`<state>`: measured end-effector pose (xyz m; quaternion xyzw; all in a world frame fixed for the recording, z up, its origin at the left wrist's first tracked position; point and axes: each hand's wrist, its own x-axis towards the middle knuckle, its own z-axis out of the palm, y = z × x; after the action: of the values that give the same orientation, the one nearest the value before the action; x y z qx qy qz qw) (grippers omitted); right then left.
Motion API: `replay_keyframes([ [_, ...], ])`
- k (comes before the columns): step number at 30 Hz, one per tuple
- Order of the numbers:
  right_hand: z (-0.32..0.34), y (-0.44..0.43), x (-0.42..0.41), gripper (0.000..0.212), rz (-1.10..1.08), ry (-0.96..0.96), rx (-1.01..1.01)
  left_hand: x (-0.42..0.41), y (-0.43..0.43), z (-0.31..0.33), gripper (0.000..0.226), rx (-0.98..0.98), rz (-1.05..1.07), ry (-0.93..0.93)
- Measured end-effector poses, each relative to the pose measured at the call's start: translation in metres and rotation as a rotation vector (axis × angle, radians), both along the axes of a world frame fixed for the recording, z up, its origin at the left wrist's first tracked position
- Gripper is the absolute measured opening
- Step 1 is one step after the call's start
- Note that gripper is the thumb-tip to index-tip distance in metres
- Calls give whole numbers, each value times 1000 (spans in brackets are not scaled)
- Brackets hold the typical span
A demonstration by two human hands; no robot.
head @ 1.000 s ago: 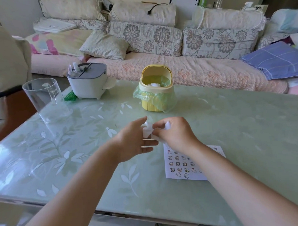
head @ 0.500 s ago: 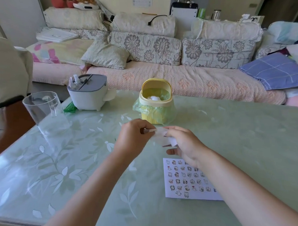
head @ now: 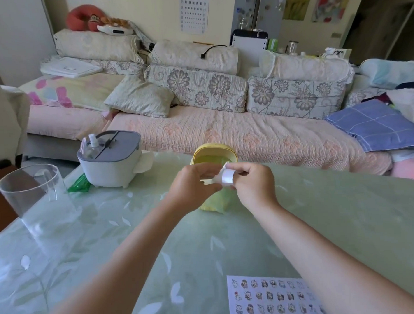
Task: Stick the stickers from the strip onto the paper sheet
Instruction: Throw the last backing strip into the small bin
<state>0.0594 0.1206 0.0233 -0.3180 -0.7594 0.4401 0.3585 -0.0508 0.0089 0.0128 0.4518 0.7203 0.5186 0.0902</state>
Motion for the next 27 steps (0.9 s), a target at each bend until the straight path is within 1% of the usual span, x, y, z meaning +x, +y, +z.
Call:
replay_keyframes([
  [2, 4, 15, -15, 30, -73, -49, 197, -20, 5, 1, 59, -105, -1, 78],
  [4, 3, 28, -28, 29, -68, -42, 396, -35, 8, -1, 62, -177, 60, 150],
  [6, -8, 43, -43, 26, 6, -77, 630, -45, 9, -6, 59, -129, 153, 234],
  [7, -15, 49, -50, 26, 72, -129, 707, -49, 10, -8, 58, -94, 192, 270],
  [8, -21, 52, -56, 28, 152, -208, 736, -52, 11, -11, 59, -65, 218, 300],
  [10, -31, 54, -65, 40, 297, -389, 689, -59, 17, -15, 62, -51, 223, 370],
  [11, -33, 55, -69, 44, 339, -443, 647, -62, 21, -15, 65, -69, 203, 408],
  [14, -26, 56, -74, 34, 402, -471, 515, -68, 33, -15, 67, -140, 121, 456],
  [15, -23, 57, -73, 35, 408, -485, 485, -68, 36, -16, 66, -155, 99, 452],
  [17, -18, 57, -65, 53, 408, -506, 497, -69, 40, -17, 65, -160, 80, 432],
  [18, -15, 56, -59, 62, 400, -498, 532, -69, 41, -18, 64, -150, 79, 425],
  [19, -12, 53, -53, 66, 389, -480, 580, -69, 40, -19, 63, -139, 80, 422],
  [21, -11, 47, -43, 64, 387, -473, 750, -68, 39, -21, 63, -122, 82, 411],
  [22, -12, 42, -40, 62, 400, -506, 837, -68, 39, -21, 63, -116, 83, 407],
  [23, -13, 37, -39, 59, 415, -586, 850, -67, 39, -21, 64, -112, 85, 403],
  [25, -15, 29, -42, 48, 430, -792, 732, -65, 38, -19, 65, -116, 91, 397],
  [26, -13, 28, -47, 45, 432, -879, 677, -65, 38, -18, 65, -123, 93, 398],
  [27, -10, 27, -51, 47, 430, -932, 632, -64, 37, -17, 65, -133, 92, 404],
])
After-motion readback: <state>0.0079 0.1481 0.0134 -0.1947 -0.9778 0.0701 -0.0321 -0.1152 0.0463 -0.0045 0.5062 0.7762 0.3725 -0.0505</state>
